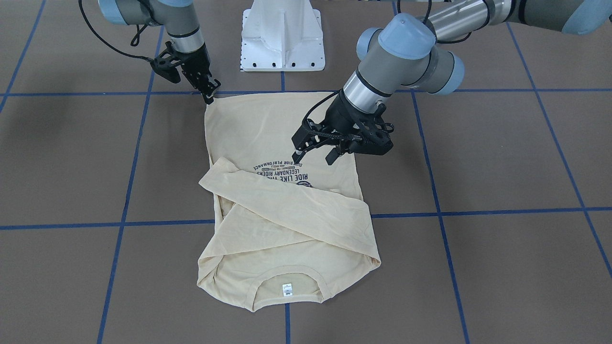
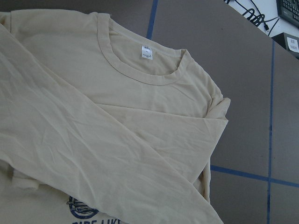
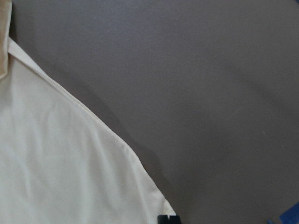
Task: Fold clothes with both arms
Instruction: 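Grasp the hem corners nearest the robot with both grippers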
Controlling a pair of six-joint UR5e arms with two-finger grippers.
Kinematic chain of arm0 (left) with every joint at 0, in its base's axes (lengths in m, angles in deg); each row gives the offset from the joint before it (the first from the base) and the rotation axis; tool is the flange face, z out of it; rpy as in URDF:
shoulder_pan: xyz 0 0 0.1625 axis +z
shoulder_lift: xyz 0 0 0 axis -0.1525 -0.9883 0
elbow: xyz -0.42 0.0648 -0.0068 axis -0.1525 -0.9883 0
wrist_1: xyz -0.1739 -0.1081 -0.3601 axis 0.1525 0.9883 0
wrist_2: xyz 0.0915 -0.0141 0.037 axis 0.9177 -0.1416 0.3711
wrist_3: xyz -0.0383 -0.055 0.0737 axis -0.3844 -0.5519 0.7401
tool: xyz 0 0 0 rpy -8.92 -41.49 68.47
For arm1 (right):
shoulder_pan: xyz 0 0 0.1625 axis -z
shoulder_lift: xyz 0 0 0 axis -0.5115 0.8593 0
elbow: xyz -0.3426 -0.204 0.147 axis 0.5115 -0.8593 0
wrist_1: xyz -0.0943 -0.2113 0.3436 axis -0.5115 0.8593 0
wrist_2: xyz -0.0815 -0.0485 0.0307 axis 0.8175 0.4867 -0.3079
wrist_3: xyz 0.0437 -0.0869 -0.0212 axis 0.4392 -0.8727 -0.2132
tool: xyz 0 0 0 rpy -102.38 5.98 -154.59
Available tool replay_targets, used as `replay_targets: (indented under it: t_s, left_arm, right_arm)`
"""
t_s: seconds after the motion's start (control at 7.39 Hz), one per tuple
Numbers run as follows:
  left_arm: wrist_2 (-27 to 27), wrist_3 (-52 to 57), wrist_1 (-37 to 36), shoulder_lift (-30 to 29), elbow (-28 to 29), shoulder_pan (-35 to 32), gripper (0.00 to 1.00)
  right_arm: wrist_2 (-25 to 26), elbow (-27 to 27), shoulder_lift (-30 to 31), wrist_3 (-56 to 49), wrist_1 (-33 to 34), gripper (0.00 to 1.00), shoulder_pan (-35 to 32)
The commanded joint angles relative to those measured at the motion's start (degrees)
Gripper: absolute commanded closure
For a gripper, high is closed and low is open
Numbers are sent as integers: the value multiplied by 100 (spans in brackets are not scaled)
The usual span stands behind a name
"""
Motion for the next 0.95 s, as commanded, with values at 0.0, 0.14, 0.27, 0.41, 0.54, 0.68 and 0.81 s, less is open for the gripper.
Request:
replay_targets:
  t_s: [0.0, 0.14, 0.27, 0.41, 0.54, 0.68, 0.81]
  left_arm:
    - [70, -29, -221, 1241, -1115, 485, 7]
    - [428, -403, -326, 1459, -1305, 794, 8]
    - [579, -511, -901, 1556, -1446, 1249, 8]
    - [868, -538, -1464, 1584, -1604, 1671, 12]
    - [1062, -852, -1678, 1775, -1701, 2146, 18]
    - [1195, -977, -1689, 2056, -1832, 2368, 21]
    - [1196, -996, -1689, 2354, -2086, 2422, 24]
  right_arm:
    - [-31, 171, 24, -11, 73, 100, -5]
    - [-31, 215, 33, -11, 100, 100, -14]
    - [-31, 224, 33, -20, 126, 100, -14]
    - [-31, 224, 33, -20, 127, 100, -14]
    - [-31, 224, 33, -20, 135, 100, -23]
    - [-31, 224, 42, -20, 135, 100, -23]
    - [-31, 224, 42, -20, 127, 100, -23]
